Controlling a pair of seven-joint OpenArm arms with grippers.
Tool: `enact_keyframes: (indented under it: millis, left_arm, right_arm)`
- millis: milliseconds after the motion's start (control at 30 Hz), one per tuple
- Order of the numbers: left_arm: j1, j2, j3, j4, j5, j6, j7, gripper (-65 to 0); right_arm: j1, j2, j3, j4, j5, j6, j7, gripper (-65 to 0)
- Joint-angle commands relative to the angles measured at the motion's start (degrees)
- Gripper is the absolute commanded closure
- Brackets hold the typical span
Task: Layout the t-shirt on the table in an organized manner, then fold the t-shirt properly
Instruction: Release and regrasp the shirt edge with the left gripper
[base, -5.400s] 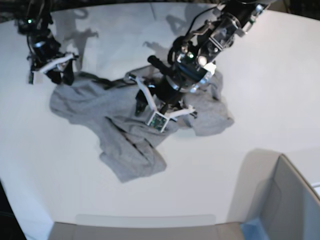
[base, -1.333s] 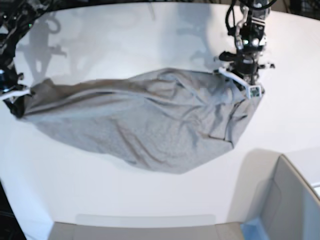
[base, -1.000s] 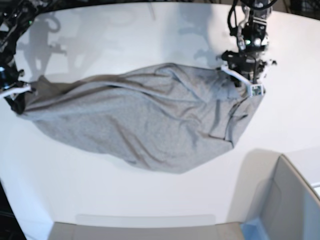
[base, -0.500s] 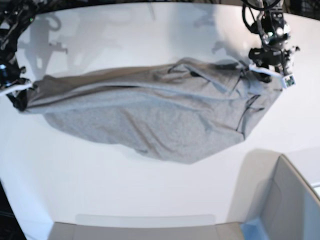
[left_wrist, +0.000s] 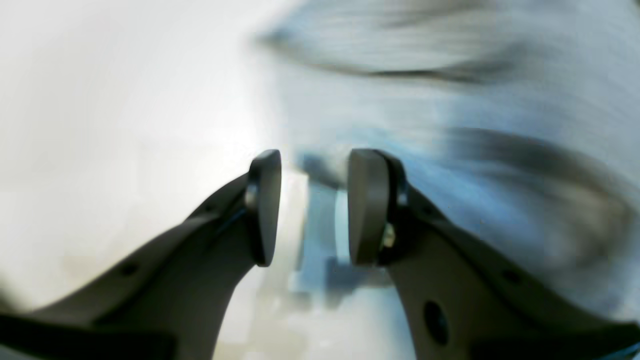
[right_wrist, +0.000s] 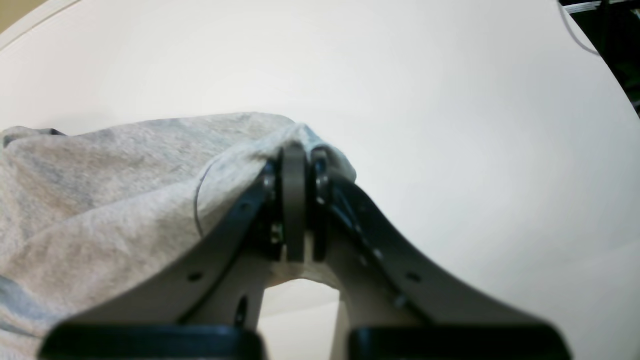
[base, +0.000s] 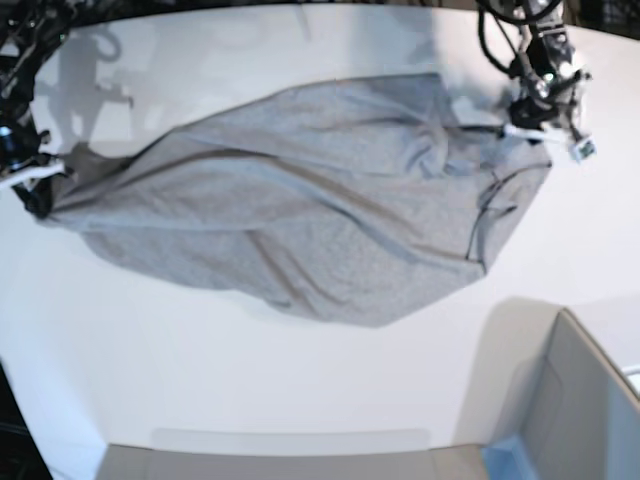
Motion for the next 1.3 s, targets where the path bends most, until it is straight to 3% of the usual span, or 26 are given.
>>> enact_keyframes:
  millis: [0, 100, 233, 433, 500, 633, 867, 967, 1033, 1167, 1267]
  left_arm:
    - [-0.3, -0.3, -2.7, 1.1, 0.4, -0.3, -1.7, -23.2]
    - [0.2, 0.0, -5.1, 3.2, 0.3, -0.5, -2.8, -23.2]
    - [2.8, -0.1, -3.2, 5.4, 0.2, -2.0, -2.8, -23.2]
    - [9.2, -0.2, 6.4, 5.6, -2.5, -16.0, -6.4, -23.0]
    - [11.3, -0.2, 8.4, 5.6, -4.8, -17.9, -8.7, -22.4]
    - [12.1, -0.4, 11.3, 5.6, -5.3, -18.0, -10.0, -17.3]
    - [12.1, -3.1, 22.1, 5.6, -5.2, -17.6, -9.9, -17.1]
    - [12.1, -3.0, 23.4, 5.6, -5.2, -13.7, -9.7, -17.2]
    - [12.1, -3.0, 23.4, 5.6, -5.2, -11.6, -8.6, -19.3]
    - [11.9, -3.1, 23.4, 5.6, -5.2, -11.4, -5.4, -27.0]
    - [11.9, -3.1, 23.4, 5.6, -5.2, -11.4, -5.1, -27.4]
  right_arm:
    - [0.3, 1.1, 0.3, 0.9, 0.6, 0.1, 1.8, 0.0]
    - [0.3, 1.2, 0.3, 0.9, 0.6, 0.1, 1.8, 0.0]
    - [0.3, 1.3, 0.2, 0.9, 0.6, 0.1, 1.8, 0.0]
    - [0.4, 1.3, 0.2, 0.9, 0.6, 0.1, 1.8, 0.0]
    - [0.4, 1.3, 0.2, 0.9, 0.6, 0.1, 1.8, 0.0]
    - [0.4, 1.4, 0.2, 0.9, 0.6, 0.1, 1.8, 0.0]
    - [0.8, 1.4, 0.2, 0.8, 0.6, 0.1, 1.6, 0.0]
    - [0.8, 1.4, 0.2, 0.8, 0.6, 0.1, 1.6, 0.0]
    - [0.8, 1.4, 0.2, 0.8, 0.6, 0.1, 1.6, 0.0]
    - [0.8, 1.4, 0.2, 0.8, 0.6, 0.1, 1.7, 0.0]
    - [0.8, 1.4, 0.2, 0.8, 0.6, 0.1, 1.7, 0.0]
